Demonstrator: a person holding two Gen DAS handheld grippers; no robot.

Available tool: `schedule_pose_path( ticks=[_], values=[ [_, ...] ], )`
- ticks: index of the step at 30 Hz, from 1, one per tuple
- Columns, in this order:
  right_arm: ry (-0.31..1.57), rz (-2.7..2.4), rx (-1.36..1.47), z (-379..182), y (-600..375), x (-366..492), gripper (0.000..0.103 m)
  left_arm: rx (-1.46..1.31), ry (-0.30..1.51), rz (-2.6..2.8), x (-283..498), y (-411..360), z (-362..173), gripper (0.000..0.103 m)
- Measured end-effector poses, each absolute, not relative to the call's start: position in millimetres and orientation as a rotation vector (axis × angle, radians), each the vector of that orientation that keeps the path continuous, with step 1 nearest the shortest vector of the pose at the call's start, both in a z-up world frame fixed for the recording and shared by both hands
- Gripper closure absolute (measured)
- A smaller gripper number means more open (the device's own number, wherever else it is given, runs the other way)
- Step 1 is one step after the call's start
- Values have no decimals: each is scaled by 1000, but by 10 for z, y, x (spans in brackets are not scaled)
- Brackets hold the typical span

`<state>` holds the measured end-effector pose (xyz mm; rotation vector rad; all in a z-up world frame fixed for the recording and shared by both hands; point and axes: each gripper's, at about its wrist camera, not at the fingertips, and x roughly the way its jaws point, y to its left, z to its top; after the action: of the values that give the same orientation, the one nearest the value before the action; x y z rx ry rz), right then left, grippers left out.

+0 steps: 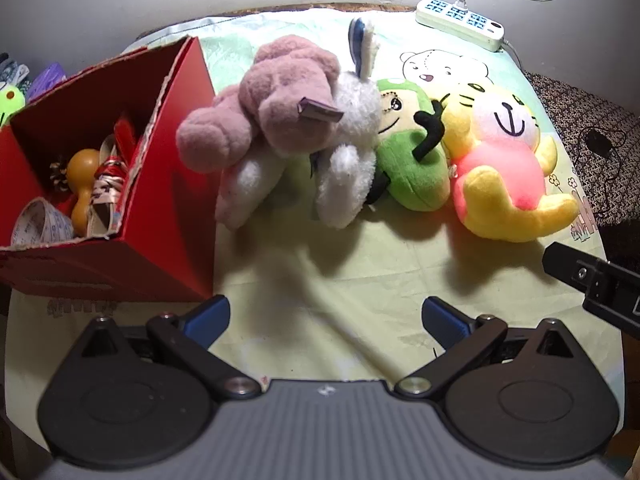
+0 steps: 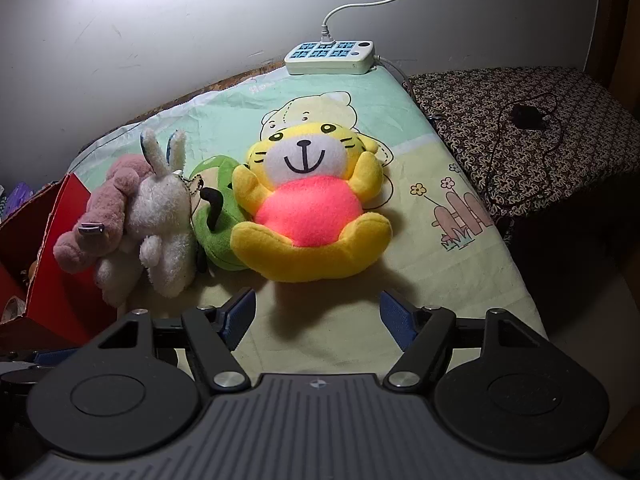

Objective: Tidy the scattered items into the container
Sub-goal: 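Move the right tool toward the yellow tiger plush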

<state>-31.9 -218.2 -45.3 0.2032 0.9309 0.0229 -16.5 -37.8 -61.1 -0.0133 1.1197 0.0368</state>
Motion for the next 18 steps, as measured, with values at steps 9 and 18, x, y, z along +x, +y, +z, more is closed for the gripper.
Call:
schedule_pose_path(
  ticks=[9,18],
  values=[
    [934,47,190,-480,-2152,-336,33,9,1093,59,-186,-393,-594,1],
    [949,61,185,-525,-2152,-319,37,25,1084,69,-184,-427,-603,1]
  ],
)
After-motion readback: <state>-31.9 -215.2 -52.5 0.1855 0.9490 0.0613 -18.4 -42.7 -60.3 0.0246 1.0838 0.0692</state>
